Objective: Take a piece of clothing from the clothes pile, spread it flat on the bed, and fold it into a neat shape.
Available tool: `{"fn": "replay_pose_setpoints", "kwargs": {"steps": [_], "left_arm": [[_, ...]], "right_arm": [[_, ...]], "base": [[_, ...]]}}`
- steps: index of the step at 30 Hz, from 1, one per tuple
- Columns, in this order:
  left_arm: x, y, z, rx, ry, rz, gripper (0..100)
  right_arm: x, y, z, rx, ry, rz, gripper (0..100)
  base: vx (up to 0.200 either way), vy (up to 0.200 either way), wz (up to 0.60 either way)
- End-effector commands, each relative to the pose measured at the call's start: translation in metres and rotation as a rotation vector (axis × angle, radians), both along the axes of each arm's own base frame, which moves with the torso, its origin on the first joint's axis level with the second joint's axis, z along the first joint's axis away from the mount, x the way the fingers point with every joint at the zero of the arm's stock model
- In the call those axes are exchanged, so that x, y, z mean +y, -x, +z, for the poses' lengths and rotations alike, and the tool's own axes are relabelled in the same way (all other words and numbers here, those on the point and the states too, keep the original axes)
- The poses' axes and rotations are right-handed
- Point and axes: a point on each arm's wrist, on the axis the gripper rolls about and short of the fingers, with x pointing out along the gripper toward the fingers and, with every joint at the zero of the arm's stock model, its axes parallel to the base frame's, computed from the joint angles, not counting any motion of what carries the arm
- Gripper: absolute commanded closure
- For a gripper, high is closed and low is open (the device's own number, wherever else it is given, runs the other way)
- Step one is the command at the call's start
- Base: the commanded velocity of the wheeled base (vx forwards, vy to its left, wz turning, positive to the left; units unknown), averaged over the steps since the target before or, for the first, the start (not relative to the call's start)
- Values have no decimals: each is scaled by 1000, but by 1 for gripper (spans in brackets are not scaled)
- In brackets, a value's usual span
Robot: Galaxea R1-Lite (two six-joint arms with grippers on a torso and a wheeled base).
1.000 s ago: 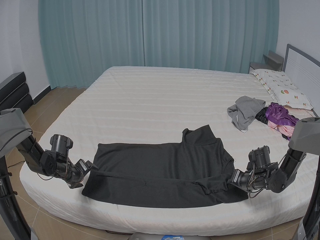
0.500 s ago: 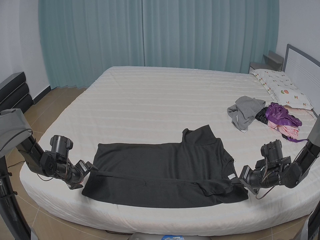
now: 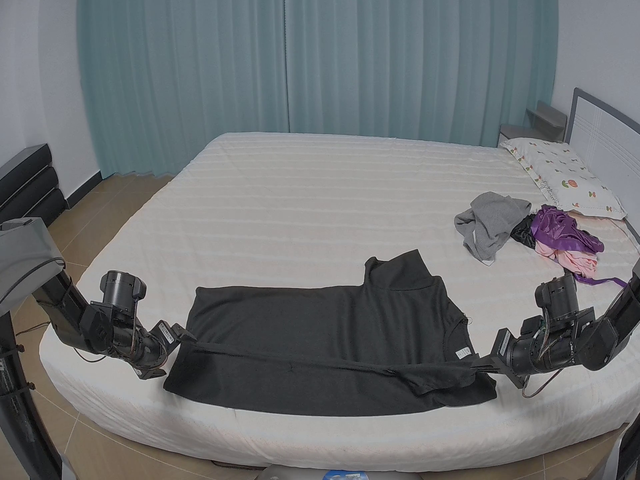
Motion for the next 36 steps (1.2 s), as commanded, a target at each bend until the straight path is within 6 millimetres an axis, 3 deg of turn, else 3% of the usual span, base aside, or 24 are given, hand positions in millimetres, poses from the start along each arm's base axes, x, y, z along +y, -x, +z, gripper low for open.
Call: {"fn": "replay_pose_setpoints", "kwargs": {"steps": [1, 4, 5, 11, 25, 31, 36], "left_arm": [[0, 0, -1, 2, 0, 2, 0], [0, 0, -1, 2, 0, 2, 0], [0, 0, -1, 2, 0, 2, 0], [1, 0, -1, 2, 0, 3, 0], [1, -1, 1, -6, -1, 4, 0], [1, -1, 0, -3, -1, 4, 0], [1, -2, 0, -3, -1, 4, 0]], "right_arm": [[-2, 4, 2, -9, 29, 39, 100], [-10, 3, -5, 0, 64, 45, 100], [-11, 3, -8, 5, 78, 57, 0], [-15, -1, -25, 40, 143, 123, 0], [-6, -57, -41, -24, 153, 116, 0], [0, -72, -58, -9, 157, 132, 0], [-2, -83, -59, -48, 166, 116, 0]], "base": [[0, 0, 0], [0, 0, 0], [0, 0, 0], [0, 0, 0], [0, 0, 0], [0, 0, 0], [0, 0, 0]]}}
